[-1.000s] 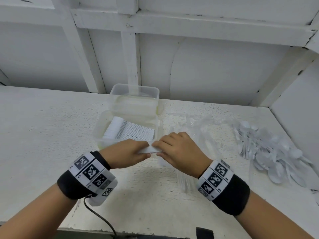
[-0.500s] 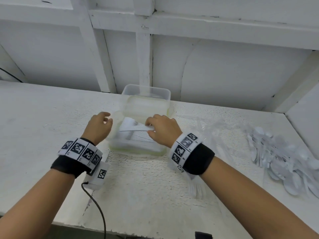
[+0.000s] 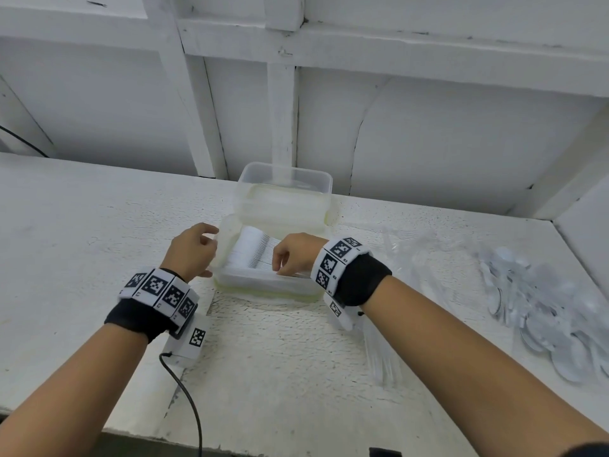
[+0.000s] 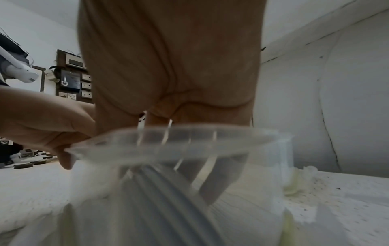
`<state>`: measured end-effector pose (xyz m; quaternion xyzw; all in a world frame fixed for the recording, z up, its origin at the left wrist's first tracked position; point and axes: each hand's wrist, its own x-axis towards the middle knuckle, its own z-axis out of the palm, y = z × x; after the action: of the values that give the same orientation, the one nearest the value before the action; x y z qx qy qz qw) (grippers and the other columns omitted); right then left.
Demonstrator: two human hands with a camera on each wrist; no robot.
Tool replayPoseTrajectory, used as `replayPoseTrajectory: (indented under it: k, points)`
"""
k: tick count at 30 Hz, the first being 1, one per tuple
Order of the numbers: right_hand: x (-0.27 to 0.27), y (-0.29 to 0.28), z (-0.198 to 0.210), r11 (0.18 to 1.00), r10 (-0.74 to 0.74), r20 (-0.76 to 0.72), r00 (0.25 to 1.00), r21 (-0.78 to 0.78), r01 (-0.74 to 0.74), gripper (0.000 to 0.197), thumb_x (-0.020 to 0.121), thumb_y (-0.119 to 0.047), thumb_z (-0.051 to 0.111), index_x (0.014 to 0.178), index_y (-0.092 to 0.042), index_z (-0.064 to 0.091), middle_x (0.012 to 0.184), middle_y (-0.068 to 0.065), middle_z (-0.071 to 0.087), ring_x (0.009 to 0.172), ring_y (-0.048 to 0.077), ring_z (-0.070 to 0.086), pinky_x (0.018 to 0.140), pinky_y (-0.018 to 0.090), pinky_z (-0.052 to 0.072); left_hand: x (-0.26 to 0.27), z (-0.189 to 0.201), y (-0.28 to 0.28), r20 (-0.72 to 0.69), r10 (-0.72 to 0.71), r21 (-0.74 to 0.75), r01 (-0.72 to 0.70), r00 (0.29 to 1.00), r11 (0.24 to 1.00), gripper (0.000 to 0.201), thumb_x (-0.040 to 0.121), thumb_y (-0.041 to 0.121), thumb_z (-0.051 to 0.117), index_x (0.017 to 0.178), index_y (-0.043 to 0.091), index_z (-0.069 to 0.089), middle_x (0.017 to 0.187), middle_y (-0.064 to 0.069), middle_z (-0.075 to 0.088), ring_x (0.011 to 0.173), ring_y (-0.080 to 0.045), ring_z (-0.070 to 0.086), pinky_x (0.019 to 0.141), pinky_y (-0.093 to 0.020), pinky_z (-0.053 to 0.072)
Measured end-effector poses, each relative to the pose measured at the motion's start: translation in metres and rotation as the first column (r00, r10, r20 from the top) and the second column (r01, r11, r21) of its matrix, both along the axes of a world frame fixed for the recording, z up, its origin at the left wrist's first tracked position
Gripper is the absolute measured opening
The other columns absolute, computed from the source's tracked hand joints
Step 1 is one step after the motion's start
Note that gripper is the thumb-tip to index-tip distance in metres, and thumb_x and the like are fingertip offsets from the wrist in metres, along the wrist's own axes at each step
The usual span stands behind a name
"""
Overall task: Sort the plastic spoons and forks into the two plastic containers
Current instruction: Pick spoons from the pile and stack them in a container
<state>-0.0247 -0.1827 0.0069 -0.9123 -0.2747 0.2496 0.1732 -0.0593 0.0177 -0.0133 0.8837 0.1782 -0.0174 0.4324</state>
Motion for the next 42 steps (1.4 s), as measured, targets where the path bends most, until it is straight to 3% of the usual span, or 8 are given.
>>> replayPoseTrajectory:
  k: [5, 14, 19, 27, 30, 32, 34, 42]
  points:
    - [-0.001, -0.003, -0.005, 0.996, -0.076, 0.010, 0.997, 0.053, 0.075, 0.016, 0.085, -0.014, 0.064, 0.099, -0.007, 0.070, 0.082, -0.005, 0.057, 0.080, 0.011, 0.053, 0.058, 0.012, 0.037, 0.000, -0.001, 0.001, 0.000, -0.002, -0.014, 0.002, 1.000, 1.000, 0.031, 0.093, 0.010, 0.047, 0.124, 0.012, 0.053, 0.108, -0.011, 0.059, 0.093, -0.028, 0.060, 0.054, -0.030, 0.053]
    - [-0.003, -0.005, -0.006, 1.000, 0.025, 0.005, 1.000, -0.009, -0.025, 0.021, 0.089, -0.015, 0.058, 0.108, -0.011, 0.064, 0.087, -0.005, 0.054, 0.086, 0.011, 0.047, 0.061, 0.011, 0.034, -0.001, -0.002, 0.001, 0.016, -0.011, -0.024, 0.012, 1.000, 1.000, 0.031, 0.094, 0.010, 0.047, 0.124, 0.012, 0.053, 0.104, -0.010, 0.059, 0.092, -0.027, 0.060, 0.053, -0.029, 0.052]
    - [-0.001, -0.003, -0.006, 0.999, 0.040, -0.028, 0.999, -0.019, -0.041, 0.023, 0.089, -0.012, 0.056, 0.109, -0.010, 0.067, 0.111, 0.003, 0.067, 0.093, 0.014, 0.058, 0.075, 0.019, 0.043, -0.002, -0.003, 0.002, 0.024, -0.008, -0.030, 0.009, 1.000, 1.000, 0.031, 0.094, 0.011, 0.047, 0.124, 0.012, 0.053, 0.105, -0.011, 0.060, 0.094, -0.027, 0.060, 0.057, -0.031, 0.054]
    - [0.007, -0.003, -0.007, 0.997, 0.077, -0.148, 0.986, -0.009, -0.079, 0.025, 0.091, -0.017, 0.058, 0.113, -0.008, 0.065, 0.116, 0.004, 0.066, 0.089, 0.006, 0.051, 0.061, 0.003, 0.035, -0.001, -0.004, 0.001, 0.020, -0.008, -0.031, 0.009, 1.000, 0.999, 0.029, 0.094, 0.010, 0.047, 0.122, 0.011, 0.054, 0.103, -0.012, 0.060, 0.095, -0.027, 0.060, 0.058, -0.033, 0.054]
    - [0.010, -0.004, -0.007, 0.996, 0.092, -0.197, 0.976, -0.005, -0.094, 0.026, 0.089, -0.012, 0.058, 0.113, -0.006, 0.064, 0.113, 0.008, 0.066, 0.089, 0.008, 0.051, 0.067, 0.008, 0.039, 0.000, -0.005, 0.000, 0.020, -0.004, -0.023, 0.005, 1.000, 1.000, 0.029, 0.093, 0.010, 0.047, 0.121, 0.010, 0.055, 0.101, -0.012, 0.060, 0.094, -0.027, 0.060, 0.055, -0.031, 0.053]
    - [0.010, -0.005, -0.008, 0.996, 0.085, -0.218, 0.972, 0.001, -0.087, 0.026, 0.088, -0.009, 0.058, 0.114, -0.006, 0.063, 0.102, 0.004, 0.063, 0.090, 0.009, 0.051, 0.071, 0.014, 0.041, 0.000, -0.005, -0.001, 0.019, 0.000, -0.014, 0.001, 1.000, 1.000, 0.029, 0.093, 0.009, 0.047, 0.121, 0.009, 0.055, 0.098, -0.012, 0.061, 0.092, -0.027, 0.060, 0.053, -0.029, 0.053]
    - [0.010, -0.005, -0.009, 0.997, 0.082, -0.225, 0.971, 0.009, -0.082, 0.026, 0.087, -0.007, 0.058, 0.113, -0.005, 0.063, 0.097, -0.001, 0.059, 0.089, 0.010, 0.051, 0.070, 0.011, 0.039, 0.001, -0.004, -0.001, 0.016, 0.003, -0.002, -0.003, 1.000, 1.000, 0.028, 0.093, 0.009, 0.047, 0.121, 0.009, 0.055, 0.096, -0.012, 0.061, 0.091, -0.027, 0.061, 0.053, -0.030, 0.053]
    - [0.015, -0.005, -0.004, 0.996, 0.090, -0.209, 0.974, 0.001, -0.092, 0.028, 0.089, -0.015, 0.060, 0.115, -0.007, 0.065, 0.100, 0.000, 0.066, 0.084, 0.007, 0.052, 0.071, 0.013, 0.041, 0.000, -0.005, -0.002, 0.018, 0.016, 0.030, -0.017, 1.000, 0.999, 0.028, 0.094, 0.009, 0.047, 0.120, 0.009, 0.056, 0.097, -0.013, 0.062, 0.081, -0.025, 0.060, 0.041, -0.024, 0.053]
